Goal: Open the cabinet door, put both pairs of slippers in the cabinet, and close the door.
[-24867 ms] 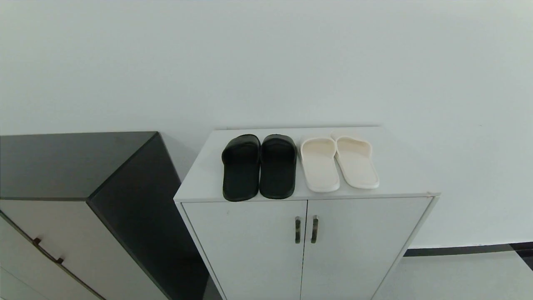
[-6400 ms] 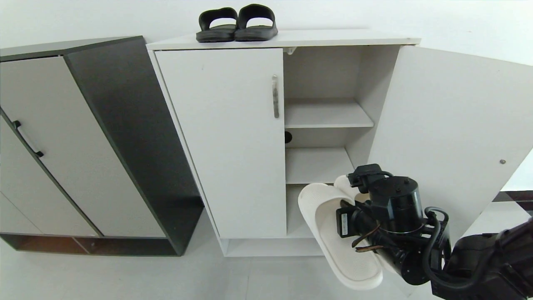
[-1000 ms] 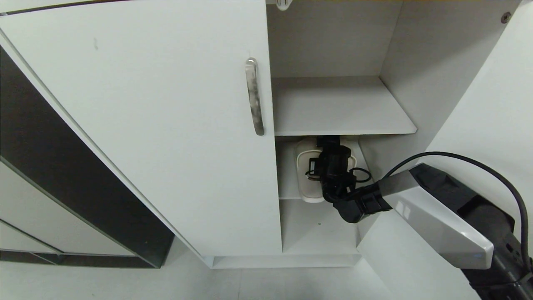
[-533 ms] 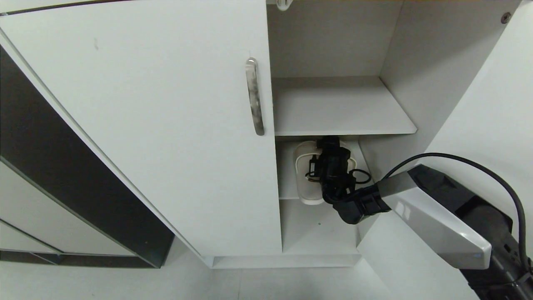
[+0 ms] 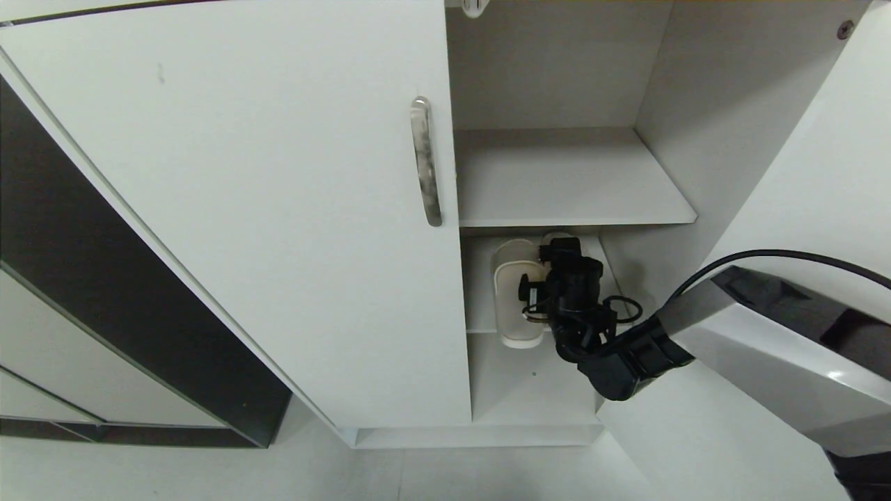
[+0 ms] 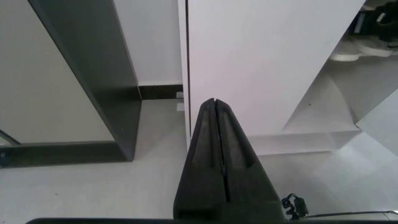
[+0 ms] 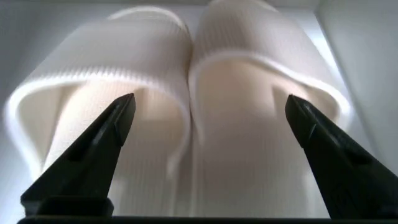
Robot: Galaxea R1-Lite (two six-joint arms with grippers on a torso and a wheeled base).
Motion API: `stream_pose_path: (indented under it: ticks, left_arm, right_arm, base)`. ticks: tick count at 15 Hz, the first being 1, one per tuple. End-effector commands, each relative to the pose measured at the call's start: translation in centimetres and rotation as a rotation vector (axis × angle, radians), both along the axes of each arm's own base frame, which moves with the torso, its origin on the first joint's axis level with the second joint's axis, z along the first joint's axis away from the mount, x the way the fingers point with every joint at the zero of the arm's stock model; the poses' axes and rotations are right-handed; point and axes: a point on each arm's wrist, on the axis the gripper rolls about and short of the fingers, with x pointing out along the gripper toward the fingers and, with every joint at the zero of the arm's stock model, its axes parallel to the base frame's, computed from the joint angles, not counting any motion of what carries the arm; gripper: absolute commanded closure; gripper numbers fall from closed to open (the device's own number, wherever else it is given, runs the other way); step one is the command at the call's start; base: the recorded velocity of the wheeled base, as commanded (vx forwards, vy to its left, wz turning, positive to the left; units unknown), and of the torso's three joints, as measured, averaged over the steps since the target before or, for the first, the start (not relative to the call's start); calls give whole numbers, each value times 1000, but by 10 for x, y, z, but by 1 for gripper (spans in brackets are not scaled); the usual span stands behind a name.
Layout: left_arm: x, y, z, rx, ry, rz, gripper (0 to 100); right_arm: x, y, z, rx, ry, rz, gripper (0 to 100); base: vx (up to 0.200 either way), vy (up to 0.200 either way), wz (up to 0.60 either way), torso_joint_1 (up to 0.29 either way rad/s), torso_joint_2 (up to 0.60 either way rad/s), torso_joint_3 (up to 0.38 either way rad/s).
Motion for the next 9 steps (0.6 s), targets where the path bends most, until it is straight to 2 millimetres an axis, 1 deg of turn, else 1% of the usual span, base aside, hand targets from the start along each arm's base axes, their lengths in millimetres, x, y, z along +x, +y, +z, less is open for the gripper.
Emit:
stream_pose_path:
  ticks: [1,2,4,5,6,7,9]
  left_arm:
    - [0,0,0,-1,2,0,100]
    - [0,0,0,-1,2,0,100]
    - [0,0,0,2,2,0,100]
    - [0,0,0,2,2,0,100]
    - [0,0,0,2,2,0,100]
    - [0,0,0,2,2,-2,100]
    - [0,0,0,2,2,-2,100]
  right_arm:
    - [-39,-3,18,12,-17,43,0]
    - [-52,-5,17,10,-15,60,0]
    - [-91,-10,8,4,-9,109,0]
    - [-106,-10,7,14,-23,135,0]
    - [-114,-10,3,10,-22,152,0]
    - [-117,-11,1,-14,-17,166,0]
    - [-115,-11,0,-22,-20,183,0]
  base:
    - [0,0,0,0,0,0]
    - [0,0,0,0,0,0]
    - [0,0,0,0,0,0]
    - [0,0,0,0,0,0]
    - [0,0,0,0,0,0]
    - [0,0,0,0,0,0]
    - [0,0,0,0,0,0]
